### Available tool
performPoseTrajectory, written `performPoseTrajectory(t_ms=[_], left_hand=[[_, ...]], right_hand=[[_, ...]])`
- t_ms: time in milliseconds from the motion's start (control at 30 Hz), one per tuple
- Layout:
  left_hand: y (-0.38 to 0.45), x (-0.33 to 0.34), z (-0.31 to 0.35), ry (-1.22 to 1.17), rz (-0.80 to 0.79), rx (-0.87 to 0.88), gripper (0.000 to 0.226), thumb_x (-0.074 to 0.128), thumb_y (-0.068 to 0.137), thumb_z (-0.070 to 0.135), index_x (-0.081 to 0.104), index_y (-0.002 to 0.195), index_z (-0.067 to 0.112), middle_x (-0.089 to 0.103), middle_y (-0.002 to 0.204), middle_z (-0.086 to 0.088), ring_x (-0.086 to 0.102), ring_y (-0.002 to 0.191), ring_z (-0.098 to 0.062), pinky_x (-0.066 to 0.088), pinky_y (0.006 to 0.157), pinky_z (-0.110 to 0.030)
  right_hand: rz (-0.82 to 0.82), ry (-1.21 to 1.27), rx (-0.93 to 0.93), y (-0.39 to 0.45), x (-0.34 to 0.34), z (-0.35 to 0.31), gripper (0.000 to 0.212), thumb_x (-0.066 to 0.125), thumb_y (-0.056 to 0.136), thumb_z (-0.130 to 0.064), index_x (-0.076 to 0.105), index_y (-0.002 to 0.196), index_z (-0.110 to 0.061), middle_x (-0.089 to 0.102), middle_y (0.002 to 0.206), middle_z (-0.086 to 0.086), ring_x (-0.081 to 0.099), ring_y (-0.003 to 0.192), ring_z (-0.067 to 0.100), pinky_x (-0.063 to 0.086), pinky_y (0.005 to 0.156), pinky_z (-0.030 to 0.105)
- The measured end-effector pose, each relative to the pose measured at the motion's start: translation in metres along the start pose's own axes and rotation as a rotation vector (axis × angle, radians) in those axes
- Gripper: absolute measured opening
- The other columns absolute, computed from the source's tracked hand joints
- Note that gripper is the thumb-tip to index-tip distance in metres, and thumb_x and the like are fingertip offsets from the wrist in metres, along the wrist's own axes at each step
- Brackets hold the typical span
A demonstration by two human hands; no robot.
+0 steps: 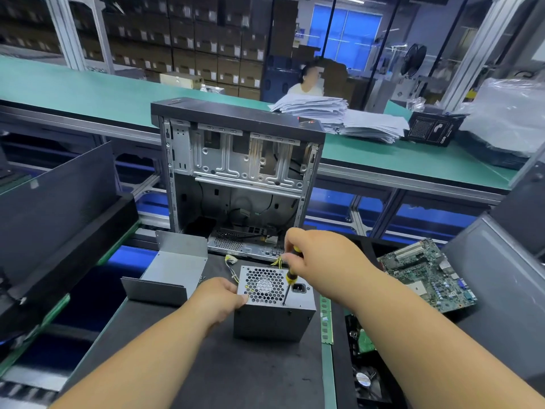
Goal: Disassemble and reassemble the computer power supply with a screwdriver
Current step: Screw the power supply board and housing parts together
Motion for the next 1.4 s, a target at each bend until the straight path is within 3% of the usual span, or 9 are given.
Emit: performPoseTrajectory(t_ms=[200,433,767,900,1000,1067,1167,1300,1400], left_hand=[[0.002,0.000,-0.001,-0.003,-0.004,-0.004,0.024,0.077,0.081,0.027,0.071,0.092,0.006,0.074,0.098,-0.016,0.061,0.077,-0.023,0.048,0.076,-0.032],[0.006,-0.001,-0.005,-0.003,0.016,-0.001,0.029,0.077,0.081,0.028,0.070,0.095,0.004,0.073,0.090,-0.012,0.056,0.072,-0.020,0.046,0.072,-0.029],[0.007,0.001,-0.005,0.025,-0.017,0.013,0.020,0.075,0.082,0.030,0.067,0.081,0.012,0.065,0.078,-0.006,0.053,0.071,-0.020,0.041,0.070,-0.030],[0.006,0.000,-0.005,0.019,0.017,0.008,0.019,0.076,0.083,0.031,0.070,0.089,0.014,0.074,0.093,-0.008,0.064,0.077,-0.023,0.050,0.072,-0.031],[0.006,0.001,-0.005,0.012,0.027,0.004,0.020,0.075,0.084,0.032,0.069,0.095,0.017,0.072,0.093,-0.005,0.059,0.068,-0.018,0.045,0.060,-0.024],[0.006,0.002,-0.005,0.005,0.022,0.004,0.021,0.075,0.084,0.032,0.069,0.096,0.016,0.071,0.095,-0.005,0.058,0.069,-0.018,0.044,0.060,-0.023],[0.004,0.002,-0.005,-0.001,0.029,0.003,0.024,0.075,0.084,0.032,0.069,0.099,0.016,0.071,0.099,-0.006,0.059,0.071,-0.018,0.043,0.060,-0.023],[0.004,0.002,-0.005,0.012,0.034,-0.002,0.020,0.074,0.085,0.030,0.070,0.097,0.016,0.072,0.099,-0.007,0.068,0.088,-0.025,0.052,0.076,-0.032],[0.005,0.003,-0.006,0.023,0.030,-0.008,0.017,0.074,0.085,0.030,0.070,0.094,0.015,0.074,0.098,-0.009,0.067,0.085,-0.025,0.050,0.076,-0.032]], right_hand=[[0.002,-0.129,0.050,0.003,0.003,0.001,0.031,0.037,0.102,-0.050,0.040,0.092,-0.021,0.049,0.068,-0.005,0.046,0.060,0.015,0.034,0.050,0.032],[-0.056,0.123,0.040,-0.004,0.008,0.003,0.016,0.041,0.104,-0.033,0.042,0.094,-0.021,0.048,0.071,-0.005,0.045,0.057,0.008,0.031,0.050,0.028],[0.032,-0.041,0.145,-0.003,0.007,0.004,0.036,0.040,0.100,-0.053,0.034,0.086,-0.021,0.042,0.064,-0.004,0.038,0.055,0.011,0.024,0.046,0.032],[-0.016,0.167,0.083,-0.005,0.011,0.003,0.020,0.044,0.101,-0.042,0.044,0.105,-0.022,0.051,0.090,-0.004,0.050,0.074,0.015,0.038,0.060,0.034],[-0.039,0.273,0.039,-0.006,0.014,0.004,0.023,0.053,0.100,-0.025,0.046,0.120,-0.033,0.051,0.100,-0.012,0.051,0.079,0.009,0.039,0.064,0.021],[0.010,0.321,0.052,-0.007,0.016,0.007,0.022,0.056,0.098,-0.020,0.048,0.112,-0.036,0.056,0.090,-0.013,0.053,0.070,0.001,0.039,0.051,0.012],[0.091,0.359,0.074,-0.009,0.016,0.012,0.018,0.060,0.096,-0.017,0.050,0.098,-0.032,0.055,0.077,-0.012,0.052,0.063,-0.005,0.038,0.052,0.004],[0.134,0.298,0.054,-0.006,0.014,0.009,0.014,0.061,0.096,-0.021,0.049,0.092,-0.027,0.055,0.072,-0.010,0.049,0.059,0.002,0.033,0.044,0.016],[0.163,0.266,0.012,-0.005,0.013,0.004,0.012,0.061,0.095,-0.025,0.049,0.094,-0.024,0.057,0.075,-0.005,0.052,0.068,0.013,0.044,0.057,0.032]])
Point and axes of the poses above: each hand's wrist, its own y-axis towards the middle knuckle, its own x-axis out of the palm, z = x × y, the point moved 8 cm from there along y, towards the middle knuckle
